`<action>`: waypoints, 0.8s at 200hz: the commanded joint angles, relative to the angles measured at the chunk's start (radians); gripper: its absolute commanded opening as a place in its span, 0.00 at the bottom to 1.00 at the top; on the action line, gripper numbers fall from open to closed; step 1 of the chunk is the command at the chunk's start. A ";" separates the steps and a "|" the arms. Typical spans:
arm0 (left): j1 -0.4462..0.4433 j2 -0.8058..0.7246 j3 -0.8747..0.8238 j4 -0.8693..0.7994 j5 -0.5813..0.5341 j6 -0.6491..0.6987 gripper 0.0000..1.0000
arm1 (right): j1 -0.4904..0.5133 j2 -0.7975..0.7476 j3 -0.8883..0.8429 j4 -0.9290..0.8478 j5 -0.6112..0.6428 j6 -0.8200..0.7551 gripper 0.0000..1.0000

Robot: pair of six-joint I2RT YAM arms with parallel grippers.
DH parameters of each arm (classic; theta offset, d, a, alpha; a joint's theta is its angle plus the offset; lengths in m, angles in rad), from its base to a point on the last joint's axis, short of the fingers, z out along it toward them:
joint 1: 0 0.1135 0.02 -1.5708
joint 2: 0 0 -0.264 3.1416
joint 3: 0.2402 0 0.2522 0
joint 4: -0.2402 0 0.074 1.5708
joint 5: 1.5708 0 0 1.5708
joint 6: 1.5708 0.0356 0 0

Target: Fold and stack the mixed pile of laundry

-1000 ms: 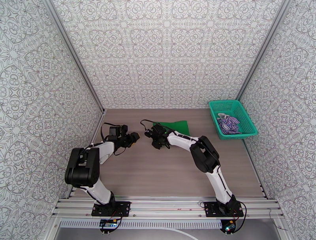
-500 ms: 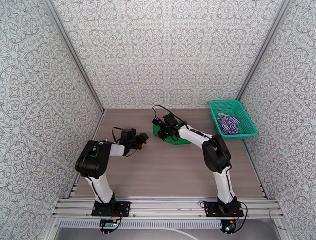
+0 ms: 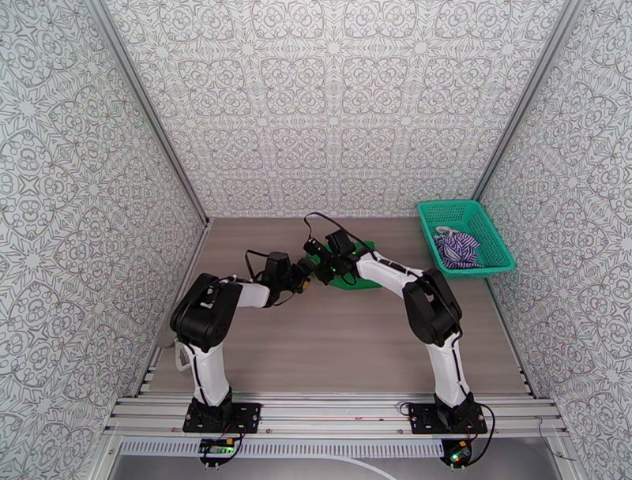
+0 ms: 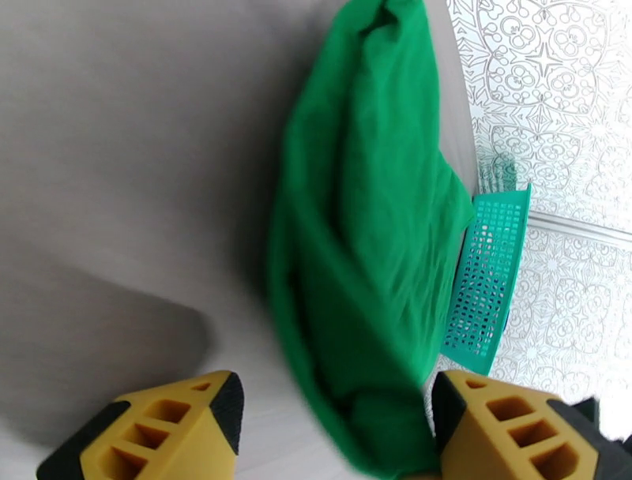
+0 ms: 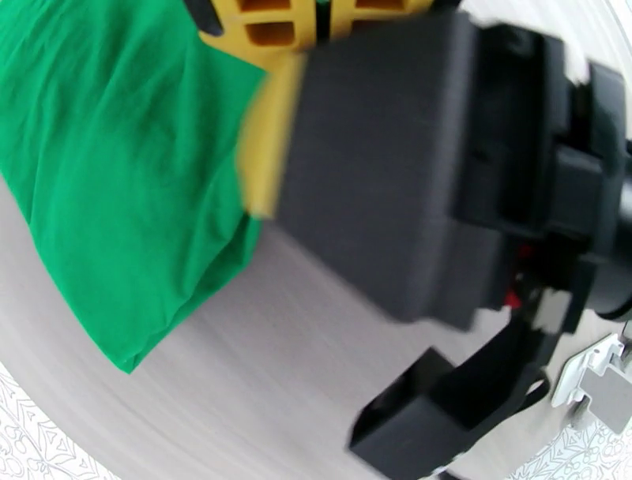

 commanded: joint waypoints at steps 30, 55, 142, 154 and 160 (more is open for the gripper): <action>-0.006 0.095 0.112 -0.070 -0.078 -0.095 0.69 | -0.006 -0.054 -0.046 0.045 -0.053 0.007 0.04; -0.007 0.127 0.158 -0.082 -0.073 -0.118 0.68 | -0.006 -0.066 -0.056 0.060 -0.052 0.008 0.04; -0.014 0.175 0.227 -0.114 -0.073 -0.140 0.48 | -0.025 -0.091 -0.061 0.094 -0.058 0.022 0.02; -0.015 0.185 0.242 -0.111 -0.070 -0.138 0.41 | -0.025 -0.085 -0.066 0.090 -0.061 0.024 0.02; -0.015 0.191 0.250 -0.113 -0.068 -0.136 0.37 | -0.025 -0.085 -0.069 0.090 -0.063 0.023 0.02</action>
